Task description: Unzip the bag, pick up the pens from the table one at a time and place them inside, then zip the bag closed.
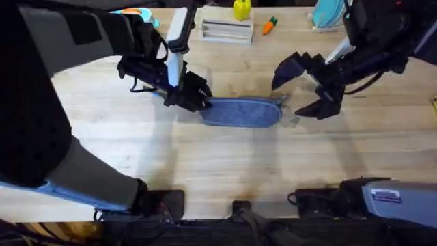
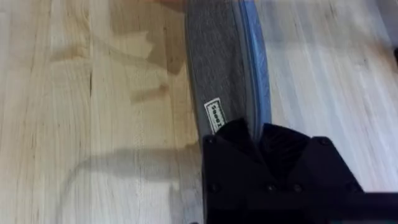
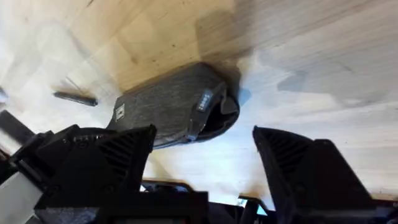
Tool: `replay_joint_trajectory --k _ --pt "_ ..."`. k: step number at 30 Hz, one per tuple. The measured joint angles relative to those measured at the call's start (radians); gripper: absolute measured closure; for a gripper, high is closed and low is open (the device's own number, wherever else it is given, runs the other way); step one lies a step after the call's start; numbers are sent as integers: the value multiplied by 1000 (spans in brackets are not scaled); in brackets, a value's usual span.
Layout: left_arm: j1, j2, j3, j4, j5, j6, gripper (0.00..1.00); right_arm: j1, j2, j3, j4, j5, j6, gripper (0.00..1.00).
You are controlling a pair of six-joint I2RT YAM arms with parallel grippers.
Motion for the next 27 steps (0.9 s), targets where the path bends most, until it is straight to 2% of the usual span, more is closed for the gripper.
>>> replay_joint_trajectory --k 8,17,25,26,27 --pt "0 0 0 0 0 0 959 35 8 0 48 4 21 69" --pt "0 0 0 0 0 0 959 59 51 0 69 6 55 190" --pt "0 0 0 0 0 0 959 59 55 0 70 6 76 494" --pt "0 0 0 0 0 0 959 59 55 0 69 6 78 610" --pt "0 0 0 0 0 0 959 59 55 0 68 6 80 650"
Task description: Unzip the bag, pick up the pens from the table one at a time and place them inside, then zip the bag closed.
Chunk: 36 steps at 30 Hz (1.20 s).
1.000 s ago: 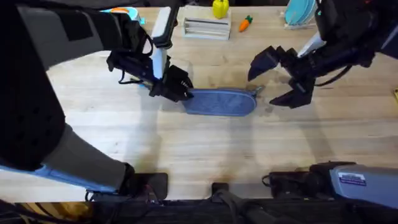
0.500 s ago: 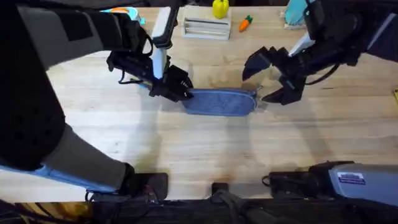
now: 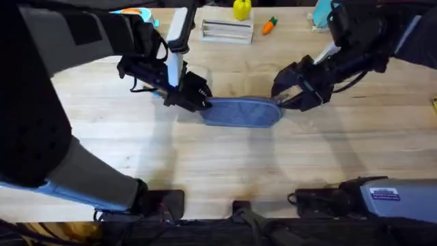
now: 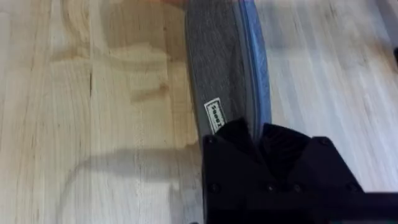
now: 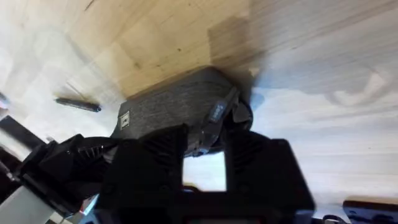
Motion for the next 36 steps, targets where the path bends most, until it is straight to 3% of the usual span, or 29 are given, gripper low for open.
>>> replay_joint_trajectory --k 8,36 --pt "0 0 0 0 0 0 959 0 0 0 -7 7 1 956" --pt "1 0 0 0 0 0 959 7 -94 61 -63 27 -62 967"
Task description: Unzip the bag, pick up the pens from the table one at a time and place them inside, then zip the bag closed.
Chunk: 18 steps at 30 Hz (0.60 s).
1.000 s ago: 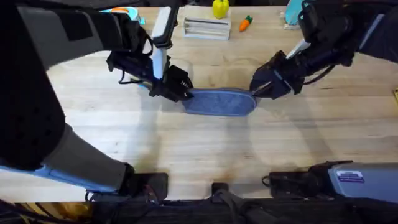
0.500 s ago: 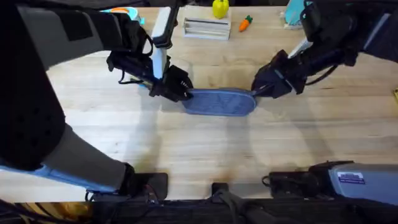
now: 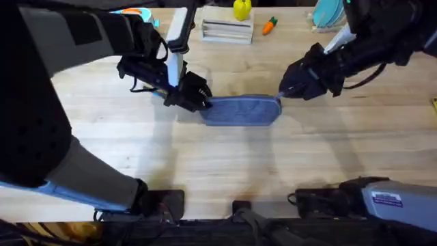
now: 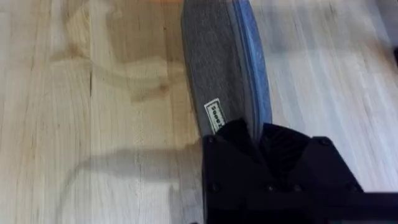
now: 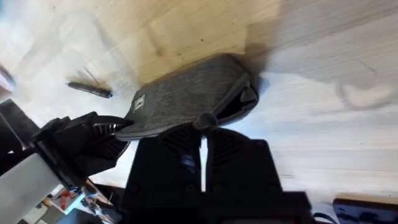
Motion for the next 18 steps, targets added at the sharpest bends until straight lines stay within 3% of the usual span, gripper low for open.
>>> replay_joint_trajectory --k 3,18 --pt "0 0 0 0 0 0 959 13 0 0 7 6 -6 967" --pt "3 0 0 0 -1 0 959 275 15 2 239 49 -20 967"
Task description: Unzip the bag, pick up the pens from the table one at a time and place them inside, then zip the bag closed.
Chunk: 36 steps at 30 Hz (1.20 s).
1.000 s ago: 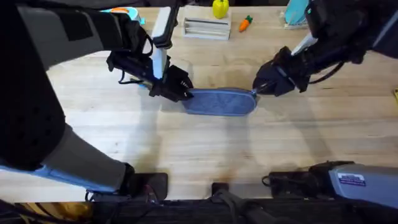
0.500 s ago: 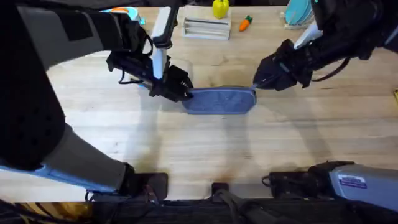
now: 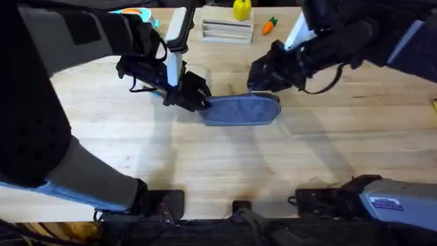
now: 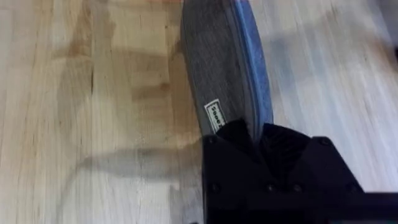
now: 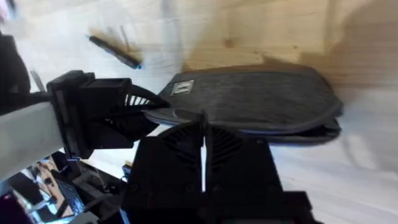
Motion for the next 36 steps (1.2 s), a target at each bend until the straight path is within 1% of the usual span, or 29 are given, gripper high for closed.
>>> replay_joint_trajectory --k 8,15,16,19,23,28,32,35,36 --pt "0 0 0 0 0 0 959 133 88 7 154 1 15 968" --pt "0 0 0 -1 -1 0 959 214 162 64 187 -1 15 970" --pt "0 0 0 0 -3 0 959 234 204 86 227 -15 13 970" --pt "6 0 0 -1 -14 -2 959 245 238 107 235 -23 6 970" --pt "10 0 0 -1 -17 -3 959 247 249 120 236 -28 1 970" --pt "10 0 0 -1 -15 -3 959 247 249 129 224 -30 -60 964" --pt "8 0 0 -4 -13 -3 959 237 244 147 196 -45 -120 805" --pt "6 0 0 -4 -12 -3 959 205 214 163 130 -55 -165 637" --pt "6 0 0 -5 -12 -3 959 190 200 167 106 -56 -182 595"
